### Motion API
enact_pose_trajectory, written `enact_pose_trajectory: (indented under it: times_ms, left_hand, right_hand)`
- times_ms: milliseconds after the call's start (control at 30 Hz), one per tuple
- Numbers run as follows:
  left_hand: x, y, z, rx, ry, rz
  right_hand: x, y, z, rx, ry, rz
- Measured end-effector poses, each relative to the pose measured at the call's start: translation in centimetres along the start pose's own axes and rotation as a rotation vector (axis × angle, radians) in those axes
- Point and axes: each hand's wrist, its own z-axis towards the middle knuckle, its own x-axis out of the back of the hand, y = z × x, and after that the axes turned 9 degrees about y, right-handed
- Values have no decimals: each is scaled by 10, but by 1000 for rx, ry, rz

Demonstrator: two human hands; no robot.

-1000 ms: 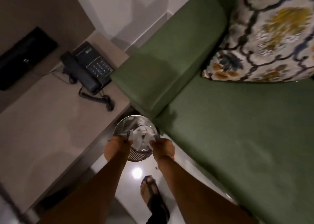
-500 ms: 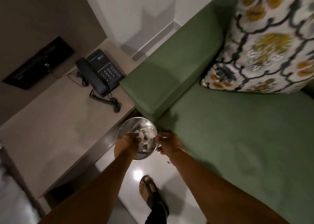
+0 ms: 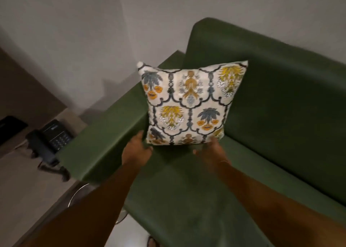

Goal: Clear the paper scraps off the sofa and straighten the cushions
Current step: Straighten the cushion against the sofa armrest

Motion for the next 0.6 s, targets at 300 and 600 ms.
enact_pose_trajectory:
  times_ms: [300, 600]
  left_hand:
    - [-42, 75, 58, 228, 42, -365]
    - [-59, 96, 56, 160, -11, -488]
  right_hand:
    - [37, -14, 93, 18, 57, 448]
    - [38, 12, 56, 25, 274, 643]
